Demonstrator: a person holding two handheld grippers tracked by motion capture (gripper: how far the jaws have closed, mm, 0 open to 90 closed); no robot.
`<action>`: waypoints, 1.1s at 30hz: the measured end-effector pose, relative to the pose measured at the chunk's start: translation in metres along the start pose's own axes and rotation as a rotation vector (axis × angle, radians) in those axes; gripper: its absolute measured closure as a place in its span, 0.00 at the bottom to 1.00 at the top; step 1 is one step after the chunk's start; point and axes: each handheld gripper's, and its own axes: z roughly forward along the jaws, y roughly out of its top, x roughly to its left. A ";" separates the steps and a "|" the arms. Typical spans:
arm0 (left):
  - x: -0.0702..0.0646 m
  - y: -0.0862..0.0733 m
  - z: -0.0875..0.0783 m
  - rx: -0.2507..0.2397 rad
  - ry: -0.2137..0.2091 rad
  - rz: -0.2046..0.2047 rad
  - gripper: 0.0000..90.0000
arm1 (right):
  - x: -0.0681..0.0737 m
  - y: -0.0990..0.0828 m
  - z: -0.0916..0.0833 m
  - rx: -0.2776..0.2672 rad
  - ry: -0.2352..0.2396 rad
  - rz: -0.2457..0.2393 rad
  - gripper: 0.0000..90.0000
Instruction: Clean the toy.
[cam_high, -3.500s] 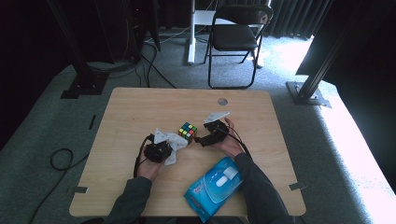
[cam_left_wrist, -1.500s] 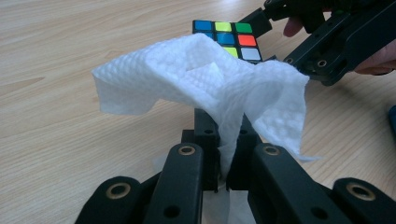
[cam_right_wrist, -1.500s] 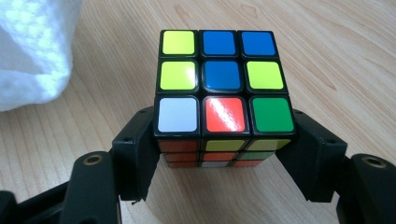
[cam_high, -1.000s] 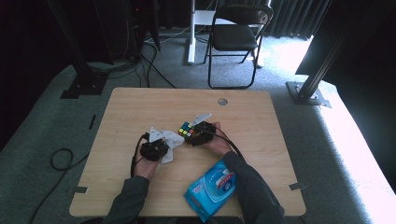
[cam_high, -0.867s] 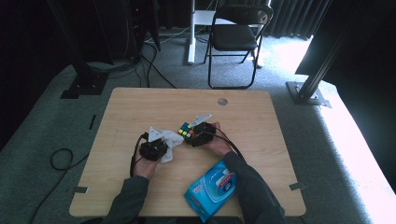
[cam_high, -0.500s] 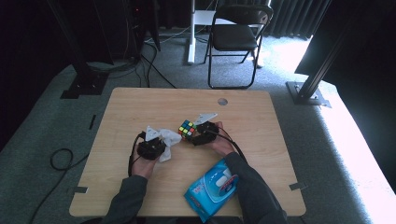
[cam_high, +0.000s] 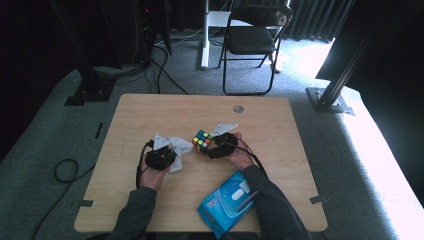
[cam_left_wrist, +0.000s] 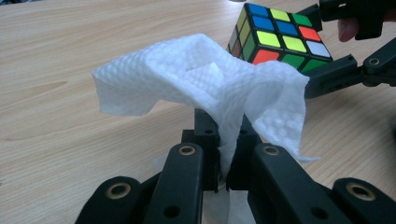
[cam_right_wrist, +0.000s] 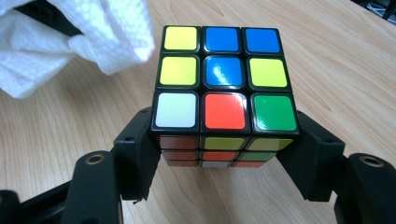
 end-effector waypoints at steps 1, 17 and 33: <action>0.000 0.001 0.000 -0.002 0.000 0.001 0.96 | 0.000 -0.001 0.000 0.002 -0.001 0.002 0.38; -0.004 0.028 -0.005 -0.059 -0.028 0.031 0.96 | 0.005 -0.005 0.004 0.005 -0.009 -0.022 0.38; -0.024 0.046 0.031 -0.022 -0.076 0.090 0.95 | 0.007 -0.006 0.003 -0.002 -0.009 -0.039 0.38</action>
